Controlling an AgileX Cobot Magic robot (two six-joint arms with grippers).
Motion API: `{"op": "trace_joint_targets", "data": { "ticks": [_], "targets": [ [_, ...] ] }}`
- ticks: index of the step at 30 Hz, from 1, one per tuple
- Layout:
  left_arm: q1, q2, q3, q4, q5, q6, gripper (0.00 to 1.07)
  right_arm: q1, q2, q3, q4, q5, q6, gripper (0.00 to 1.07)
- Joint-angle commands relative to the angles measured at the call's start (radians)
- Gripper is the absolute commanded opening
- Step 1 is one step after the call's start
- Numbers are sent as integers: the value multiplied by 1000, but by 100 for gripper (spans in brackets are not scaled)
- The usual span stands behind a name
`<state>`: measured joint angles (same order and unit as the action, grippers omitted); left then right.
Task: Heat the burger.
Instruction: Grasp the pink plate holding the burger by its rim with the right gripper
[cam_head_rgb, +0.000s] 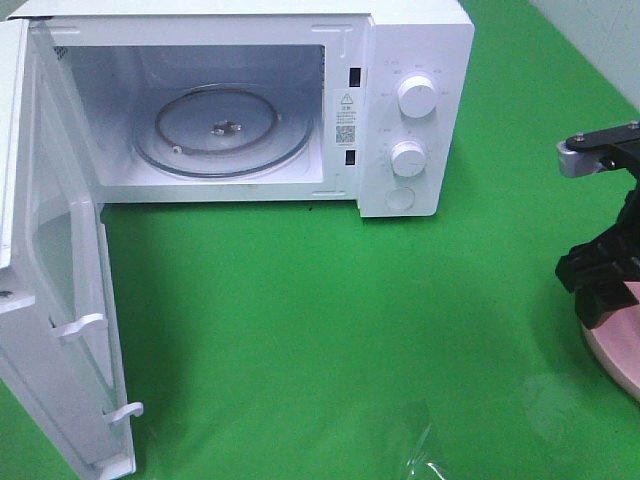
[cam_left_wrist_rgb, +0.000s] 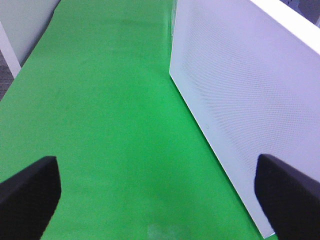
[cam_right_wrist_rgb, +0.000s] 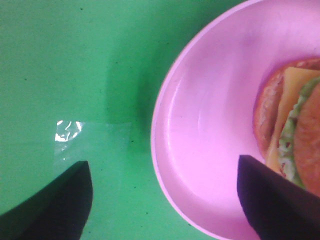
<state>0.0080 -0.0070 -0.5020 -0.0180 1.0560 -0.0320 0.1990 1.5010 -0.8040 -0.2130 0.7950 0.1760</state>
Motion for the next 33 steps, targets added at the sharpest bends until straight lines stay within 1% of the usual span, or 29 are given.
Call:
{"op": "trace_joint_targets", "data": {
  "ticks": [1,6,16,27,32,33],
  "targets": [
    [0,-20,3,0,-15,2,98,-13,20,20,24,-23,12,76],
    [0,-20,3,0,-15,2,98,-13,108,33,29,-77,40,76],
    [0,-20,3,0,-15,2,98,-23,226,33,37,-182,54,76],
    [0,-20,3,0,-15,2,98,-23,301,33,33,-261,73,76],
    [0,-20,3,0,-15,2,98,-23,305,33,17,-266,89,72],
    [0,-20,3,0,-15,2,98,-23,305,33,8,-264,106,65]
  ]
}}
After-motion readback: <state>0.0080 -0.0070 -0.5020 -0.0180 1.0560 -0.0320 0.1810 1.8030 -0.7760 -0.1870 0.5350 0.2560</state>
